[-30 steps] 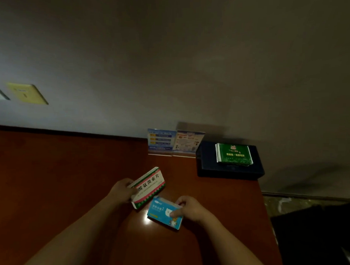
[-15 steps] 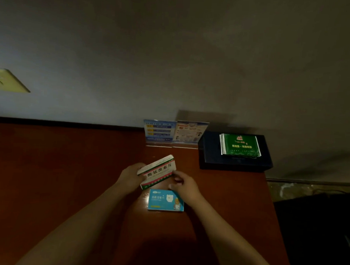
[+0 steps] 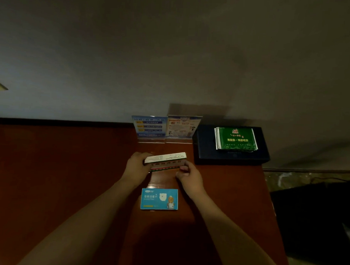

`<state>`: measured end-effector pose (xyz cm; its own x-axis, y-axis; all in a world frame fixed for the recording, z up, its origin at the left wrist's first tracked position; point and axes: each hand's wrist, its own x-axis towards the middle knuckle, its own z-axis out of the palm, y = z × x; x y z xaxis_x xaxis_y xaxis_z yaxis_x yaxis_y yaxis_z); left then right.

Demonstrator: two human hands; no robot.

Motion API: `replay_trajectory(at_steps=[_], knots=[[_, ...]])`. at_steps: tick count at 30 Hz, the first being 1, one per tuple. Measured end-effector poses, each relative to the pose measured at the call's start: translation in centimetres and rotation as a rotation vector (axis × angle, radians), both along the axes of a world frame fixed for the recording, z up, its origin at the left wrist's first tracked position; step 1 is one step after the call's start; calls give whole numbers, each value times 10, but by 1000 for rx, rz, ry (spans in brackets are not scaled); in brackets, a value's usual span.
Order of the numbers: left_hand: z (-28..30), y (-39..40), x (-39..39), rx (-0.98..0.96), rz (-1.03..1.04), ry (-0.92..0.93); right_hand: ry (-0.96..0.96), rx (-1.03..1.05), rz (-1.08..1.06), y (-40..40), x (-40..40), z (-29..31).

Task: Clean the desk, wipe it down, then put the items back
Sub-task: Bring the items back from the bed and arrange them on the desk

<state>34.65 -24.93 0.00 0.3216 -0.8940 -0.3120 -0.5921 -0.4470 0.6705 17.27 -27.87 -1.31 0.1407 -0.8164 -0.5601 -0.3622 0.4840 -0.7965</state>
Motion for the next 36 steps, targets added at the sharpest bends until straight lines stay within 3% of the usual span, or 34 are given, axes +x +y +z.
replay_trajectory(at_steps=[6, 12, 26, 36], knots=[[-4, 0, -14, 28, 110, -5, -18, 7, -43, -1, 4, -5], [-3, -14, -12, -44, 68, -83, -12, 1, -92, -13, 12, -10], [-8, -54, -14, -134, 185, 47, -42, 5, -214, -50, 30, -14], [-6, -52, -15, -89, 261, 188, 34, -19, -171, -43, 24, -8]])
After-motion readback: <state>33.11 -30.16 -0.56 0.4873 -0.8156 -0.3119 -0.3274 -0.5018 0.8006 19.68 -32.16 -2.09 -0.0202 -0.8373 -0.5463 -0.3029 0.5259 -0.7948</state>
